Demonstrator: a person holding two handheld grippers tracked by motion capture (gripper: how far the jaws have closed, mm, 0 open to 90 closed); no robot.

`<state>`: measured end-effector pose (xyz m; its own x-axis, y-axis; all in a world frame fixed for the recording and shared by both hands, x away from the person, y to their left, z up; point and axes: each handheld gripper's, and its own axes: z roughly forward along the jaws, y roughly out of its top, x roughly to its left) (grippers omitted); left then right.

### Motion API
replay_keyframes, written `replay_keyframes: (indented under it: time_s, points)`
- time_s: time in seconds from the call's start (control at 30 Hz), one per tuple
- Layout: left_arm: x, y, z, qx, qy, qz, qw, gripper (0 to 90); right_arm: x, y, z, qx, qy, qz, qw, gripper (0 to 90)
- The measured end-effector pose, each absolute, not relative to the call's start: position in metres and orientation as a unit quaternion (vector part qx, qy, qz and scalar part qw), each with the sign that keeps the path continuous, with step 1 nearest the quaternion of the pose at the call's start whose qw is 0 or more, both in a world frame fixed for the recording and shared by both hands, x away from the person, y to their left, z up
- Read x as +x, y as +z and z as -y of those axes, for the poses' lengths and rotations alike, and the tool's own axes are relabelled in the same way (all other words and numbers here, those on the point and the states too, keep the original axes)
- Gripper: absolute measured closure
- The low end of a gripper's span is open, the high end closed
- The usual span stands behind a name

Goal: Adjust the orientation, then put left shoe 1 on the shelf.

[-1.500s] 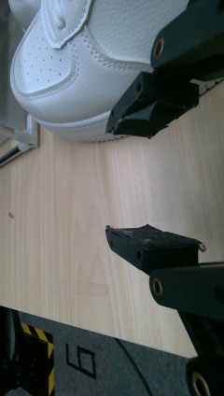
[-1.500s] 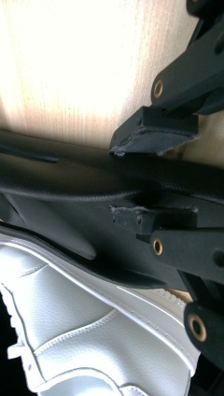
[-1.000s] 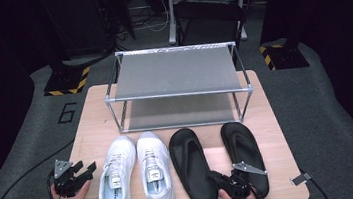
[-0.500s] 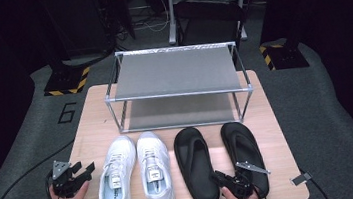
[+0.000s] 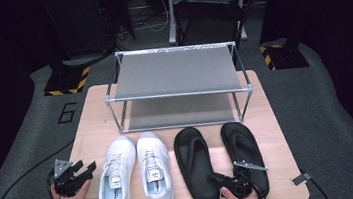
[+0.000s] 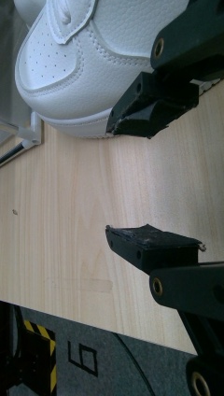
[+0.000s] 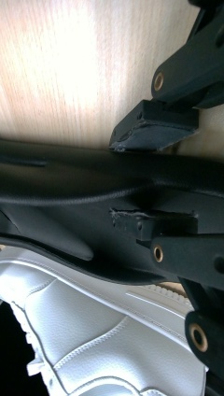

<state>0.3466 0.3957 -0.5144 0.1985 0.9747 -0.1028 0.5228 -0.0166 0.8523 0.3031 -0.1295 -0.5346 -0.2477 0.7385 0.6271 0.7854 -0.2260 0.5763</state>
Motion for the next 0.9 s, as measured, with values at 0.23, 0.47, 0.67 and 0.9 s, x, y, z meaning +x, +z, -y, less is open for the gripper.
replay_keyframes:
  time_s: [0.23, 0.47, 0.67, 0.9]
  points:
    - [0.346, -0.514, -0.395, 0.659, 0.275, -0.569, 0.409, 42.6, 0.307, -0.539, 0.136, -0.621, -0.499, 0.602, 0.054, 66.3]
    - [0.346, -0.514, -0.396, 0.657, 0.273, -0.571, 0.409, 42.6, 0.301, -0.536, 0.133, -0.621, -0.513, 0.591, 0.040, 67.3]
    - [0.347, -0.514, -0.396, 0.657, 0.276, -0.569, 0.410, 42.6, 0.299, -0.537, 0.136, -0.630, -0.517, 0.577, 0.049, 67.5]
    - [0.346, -0.514, -0.395, 0.658, 0.275, -0.568, 0.410, 42.6, 0.297, -0.533, 0.138, -0.628, -0.529, 0.568, 0.046, 67.6]
